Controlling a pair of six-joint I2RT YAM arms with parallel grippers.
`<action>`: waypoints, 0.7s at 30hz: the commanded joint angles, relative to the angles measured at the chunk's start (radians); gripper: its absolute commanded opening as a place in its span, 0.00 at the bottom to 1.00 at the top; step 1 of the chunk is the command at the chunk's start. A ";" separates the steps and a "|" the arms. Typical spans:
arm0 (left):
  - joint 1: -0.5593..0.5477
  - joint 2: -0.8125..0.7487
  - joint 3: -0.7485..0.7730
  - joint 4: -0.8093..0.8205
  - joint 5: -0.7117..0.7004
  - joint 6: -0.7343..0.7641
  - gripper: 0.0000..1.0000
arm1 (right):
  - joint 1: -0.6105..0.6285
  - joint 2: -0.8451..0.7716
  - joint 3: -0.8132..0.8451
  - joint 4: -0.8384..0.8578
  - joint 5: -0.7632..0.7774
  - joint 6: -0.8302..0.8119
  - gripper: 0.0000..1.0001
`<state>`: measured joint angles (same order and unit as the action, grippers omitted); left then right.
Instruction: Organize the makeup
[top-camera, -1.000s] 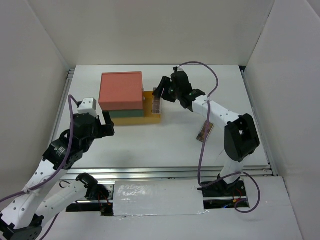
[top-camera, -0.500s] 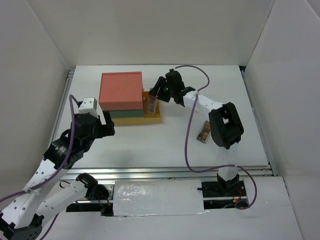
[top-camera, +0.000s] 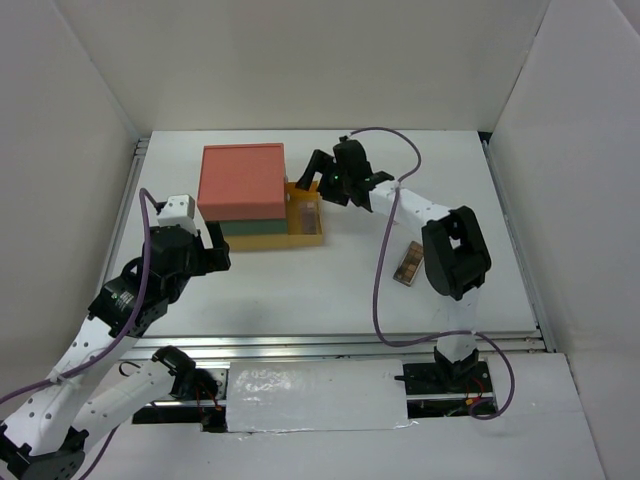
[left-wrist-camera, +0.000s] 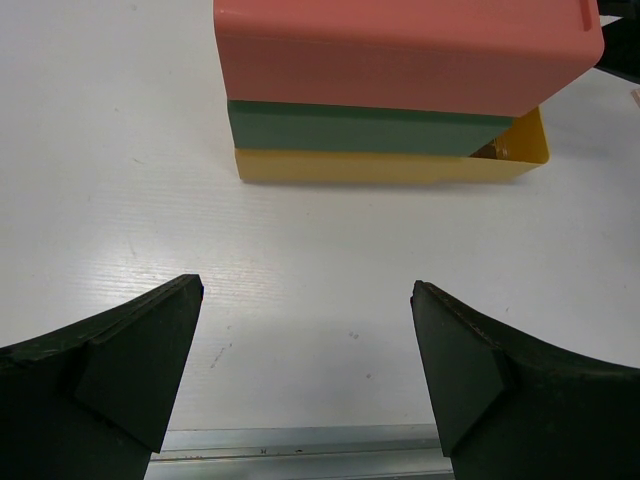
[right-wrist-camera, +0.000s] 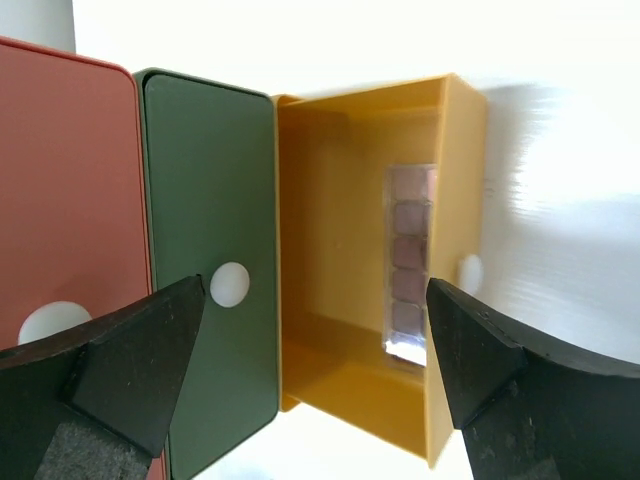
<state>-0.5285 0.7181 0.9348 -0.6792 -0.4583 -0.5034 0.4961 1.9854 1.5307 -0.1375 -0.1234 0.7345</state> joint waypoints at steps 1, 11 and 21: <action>0.005 -0.006 0.001 0.033 0.006 0.002 0.99 | -0.046 -0.144 -0.019 -0.042 0.069 -0.007 1.00; 0.012 0.001 0.007 0.033 0.029 0.005 0.99 | -0.209 -0.552 -0.429 -0.436 0.482 0.129 1.00; 0.022 -0.009 0.006 0.027 0.044 0.003 0.99 | -0.226 -0.550 -0.606 -0.514 0.559 0.180 1.00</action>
<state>-0.5117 0.7250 0.9348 -0.6800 -0.4210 -0.5018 0.2722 1.4097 0.9295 -0.6231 0.3721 0.8772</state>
